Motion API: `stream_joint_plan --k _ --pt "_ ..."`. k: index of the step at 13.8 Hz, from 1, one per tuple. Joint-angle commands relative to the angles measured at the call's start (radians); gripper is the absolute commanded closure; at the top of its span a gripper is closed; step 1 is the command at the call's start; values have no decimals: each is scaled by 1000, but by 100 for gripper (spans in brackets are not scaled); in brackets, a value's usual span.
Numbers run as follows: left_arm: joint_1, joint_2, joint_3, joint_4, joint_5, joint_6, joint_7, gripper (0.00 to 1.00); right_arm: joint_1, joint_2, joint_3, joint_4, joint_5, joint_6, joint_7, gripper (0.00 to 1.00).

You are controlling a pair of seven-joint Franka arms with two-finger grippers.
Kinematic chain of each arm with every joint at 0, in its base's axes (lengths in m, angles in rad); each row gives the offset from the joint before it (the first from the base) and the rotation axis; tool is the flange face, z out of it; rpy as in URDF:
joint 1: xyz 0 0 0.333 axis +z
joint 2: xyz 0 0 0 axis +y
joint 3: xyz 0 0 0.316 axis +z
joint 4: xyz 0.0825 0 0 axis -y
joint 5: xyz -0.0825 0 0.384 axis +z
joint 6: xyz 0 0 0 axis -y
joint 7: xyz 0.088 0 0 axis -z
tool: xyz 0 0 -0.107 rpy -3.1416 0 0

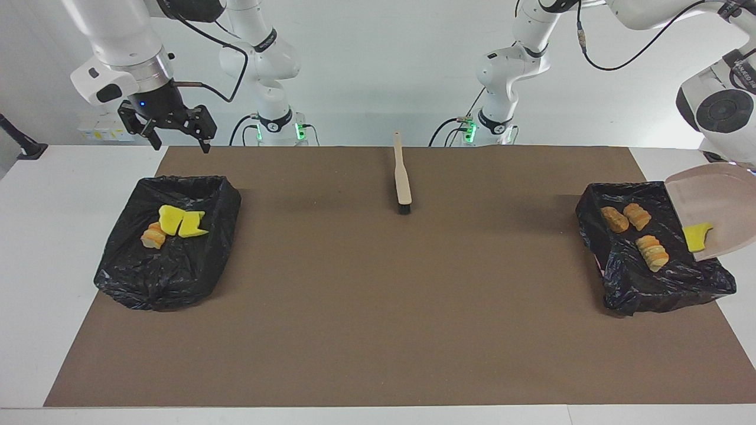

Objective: Sweep and dump trash in bin

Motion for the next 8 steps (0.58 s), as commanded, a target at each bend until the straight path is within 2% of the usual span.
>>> stream_joint_plan --k 1,3,6,8 --pt "-45 -10 10 20 63 -56 -38 100 -13 -65 3 -90 35 10 24 0" --pt "-62 -24 2 9 65 -73 -49 100 -30 -87 -5 -128 88 21 22 0" --pt "-65 -42 2 -19 80 -91 -55 100 -30 -84 -5 -122 82 21 20 0" --pt "-67 -39 2 9 65 -103 -54 100 -25 -77 -3 -113 82 21 16 0"
